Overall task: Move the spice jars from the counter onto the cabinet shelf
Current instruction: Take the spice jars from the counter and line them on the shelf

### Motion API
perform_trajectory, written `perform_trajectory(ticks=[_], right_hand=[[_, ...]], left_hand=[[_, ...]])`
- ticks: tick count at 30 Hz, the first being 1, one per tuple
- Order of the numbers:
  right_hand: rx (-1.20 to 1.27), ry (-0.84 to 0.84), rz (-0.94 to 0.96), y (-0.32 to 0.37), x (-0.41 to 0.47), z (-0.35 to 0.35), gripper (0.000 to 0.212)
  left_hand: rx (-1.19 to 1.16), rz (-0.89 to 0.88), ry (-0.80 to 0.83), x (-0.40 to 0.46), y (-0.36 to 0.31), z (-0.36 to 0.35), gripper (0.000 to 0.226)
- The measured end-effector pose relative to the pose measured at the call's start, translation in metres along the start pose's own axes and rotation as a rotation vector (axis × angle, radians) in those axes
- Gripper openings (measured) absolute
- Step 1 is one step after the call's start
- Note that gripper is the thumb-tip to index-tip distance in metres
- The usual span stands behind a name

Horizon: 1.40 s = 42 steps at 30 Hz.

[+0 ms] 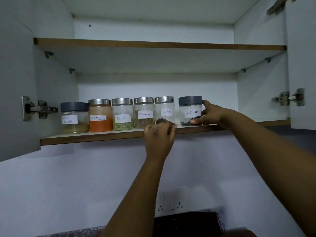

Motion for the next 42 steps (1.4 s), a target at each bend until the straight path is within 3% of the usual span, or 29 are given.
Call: perform_trajectory(ticks=[10,25,30,36,38,40,42], right_hand=[[0.115,0.067,-0.086,-0.016,0.027,-0.013,0.092],[-0.015,0.048,-0.064,-0.026,0.033,-0.013,0.077],[-0.063,0.034,-0.046,-0.023,0.032,-0.014,0.062],[-0.079,0.049,-0.062,-0.021,0.026,-0.014,0.072],[-0.119,0.026,-0.070,-0.019,0.024,-0.013,0.085],[-0.251,-0.003,-0.065,-0.016,0.021,-0.013,0.097],[-0.415,-0.046,-0.054,-0.017,0.012,-0.016,0.096]], left_hand=[[0.051,-0.043,-0.142,-0.007,0.002,-0.006,0.025],[0.052,-0.068,-0.195,-0.011,0.001,-0.009,0.021],[0.045,-0.071,-0.169,-0.012,0.002,-0.008,0.021],[0.043,-0.025,-0.160,-0.010,0.001,-0.007,0.023],[0.040,-0.030,-0.158,-0.009,0.000,-0.007,0.023],[0.031,-0.041,-0.160,-0.008,0.001,-0.007,0.023],[0.018,-0.054,-0.162,-0.009,0.002,-0.007,0.022]])
Point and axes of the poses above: each hand's wrist, its own x-axis towards the middle knuckle, its own z-axis out of the back of the hand, y = z × x, the point moved 5 cm from there along x, towards the middle knuckle, and after that the axes turned 8 degrees about -y, right-handed, at the moved point
